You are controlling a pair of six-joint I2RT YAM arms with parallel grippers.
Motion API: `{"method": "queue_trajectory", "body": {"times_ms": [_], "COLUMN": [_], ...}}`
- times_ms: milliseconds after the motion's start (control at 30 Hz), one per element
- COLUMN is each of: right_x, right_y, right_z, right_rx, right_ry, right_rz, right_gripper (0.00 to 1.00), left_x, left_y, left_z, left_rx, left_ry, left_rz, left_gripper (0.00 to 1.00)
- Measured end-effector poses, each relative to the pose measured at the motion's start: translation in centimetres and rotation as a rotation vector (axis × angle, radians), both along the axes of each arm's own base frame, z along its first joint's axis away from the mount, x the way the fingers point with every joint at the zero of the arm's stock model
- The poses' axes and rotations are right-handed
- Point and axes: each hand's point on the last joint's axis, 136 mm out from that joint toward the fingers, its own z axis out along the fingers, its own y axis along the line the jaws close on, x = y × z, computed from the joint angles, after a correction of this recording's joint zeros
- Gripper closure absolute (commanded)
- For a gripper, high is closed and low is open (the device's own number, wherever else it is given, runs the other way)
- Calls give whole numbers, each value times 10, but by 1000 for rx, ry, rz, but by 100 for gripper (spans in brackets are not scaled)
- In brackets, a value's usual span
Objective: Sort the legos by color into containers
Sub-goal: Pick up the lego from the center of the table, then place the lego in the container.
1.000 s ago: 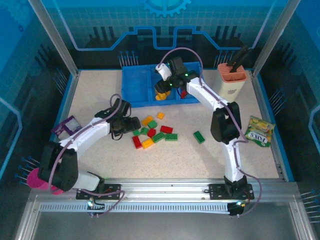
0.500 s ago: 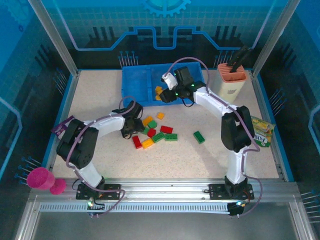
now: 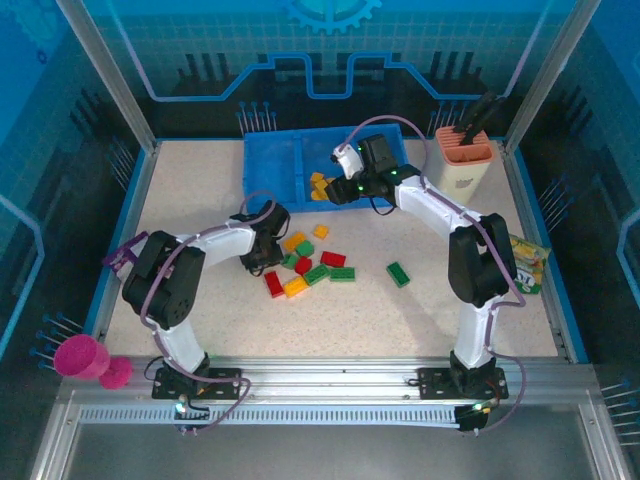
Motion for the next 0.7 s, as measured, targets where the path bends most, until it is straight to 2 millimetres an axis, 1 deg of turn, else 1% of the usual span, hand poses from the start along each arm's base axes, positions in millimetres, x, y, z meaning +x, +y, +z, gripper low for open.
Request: {"method": "queue_trajectory", "body": {"times_ms": [100, 133, 200, 300, 367, 433, 500, 533, 600, 700], "right_x": [-7, -13, -25, -49, -64, -79, -94, -101, -115, -136], "right_y": [-4, -8, -15, -30, -38, -45, -52, -54, -58, -56], "right_z": [-3, -5, -7, -6, -5, -5, -9, -12, -19, -26], "right_rx": [-6, -10, -17, -25, -23, -19, -14, -13, -21, -30], "right_ry": [11, 19, 34, 51, 60, 72, 88, 97, 116, 137], "right_rz": [-2, -4, -11, -32, -46, -62, -78, -85, -88, -74], "right_gripper": [42, 42, 42, 42, 42, 42, 42, 41, 41, 40], "left_x": [3, 7, 22, 60, 87, 109, 130, 141, 158, 179], "left_y": [-2, -4, -10, -22, -29, -32, -32, -31, -27, -17], "left_z": [6, 12, 31, 80, 118, 147, 164, 166, 159, 130], "left_rx": [8, 12, 13, 2, -15, -20, -25, -23, -23, -29], "left_ry": [10, 6, -23, -140, -242, -320, -372, -386, -391, -353], "left_rz": [-38, -59, -93, -145, -170, -181, -180, -180, -165, -137], "left_gripper": [76, 76, 76, 76, 75, 76, 76, 76, 76, 76]}}
